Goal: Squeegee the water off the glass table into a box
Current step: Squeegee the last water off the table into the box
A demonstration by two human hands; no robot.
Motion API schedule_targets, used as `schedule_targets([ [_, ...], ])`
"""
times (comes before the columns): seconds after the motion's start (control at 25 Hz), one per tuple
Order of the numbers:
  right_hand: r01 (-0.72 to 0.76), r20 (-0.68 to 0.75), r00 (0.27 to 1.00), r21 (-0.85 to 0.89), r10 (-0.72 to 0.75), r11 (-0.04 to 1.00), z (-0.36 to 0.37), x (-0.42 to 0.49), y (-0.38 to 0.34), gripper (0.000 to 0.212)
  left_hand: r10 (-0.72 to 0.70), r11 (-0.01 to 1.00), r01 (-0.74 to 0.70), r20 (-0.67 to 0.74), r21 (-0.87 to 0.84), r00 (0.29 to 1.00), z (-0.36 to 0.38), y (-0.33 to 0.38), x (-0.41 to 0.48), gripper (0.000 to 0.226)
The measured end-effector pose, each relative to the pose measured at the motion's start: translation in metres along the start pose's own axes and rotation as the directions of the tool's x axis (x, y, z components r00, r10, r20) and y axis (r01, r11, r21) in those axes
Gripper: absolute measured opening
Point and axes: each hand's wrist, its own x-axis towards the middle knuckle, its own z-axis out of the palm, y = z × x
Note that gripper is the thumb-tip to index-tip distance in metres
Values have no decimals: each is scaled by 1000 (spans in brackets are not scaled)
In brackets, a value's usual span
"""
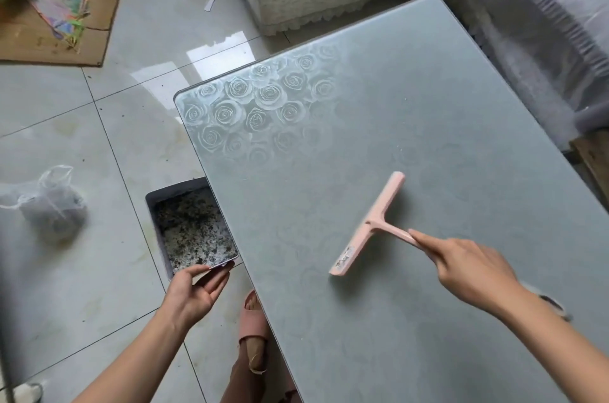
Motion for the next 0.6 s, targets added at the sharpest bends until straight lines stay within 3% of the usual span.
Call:
schedule_targets([
  [0.24, 322, -56, 945, -12, -323, 947, -8, 69, -133, 55, 30, 999, -30, 33, -11, 999, 1, -5, 4, 16],
  [0.4, 531, -61, 838, -135, -542, 836, -22, 83, -188, 55, 17, 1000, -17, 66, -14, 998, -8, 2, 12, 16],
  [0.48, 513, -106, 839, -173, -533, 841, -45, 93, -157, 49, 15, 1000, -14, 63, -12, 998, -14, 9, 15, 18],
  [0.6, 369, -20, 921, -267, -388, 890, -88, 103, -110, 46, 12, 1000, -11, 59, -12, 998, -15, 12, 16, 21],
])
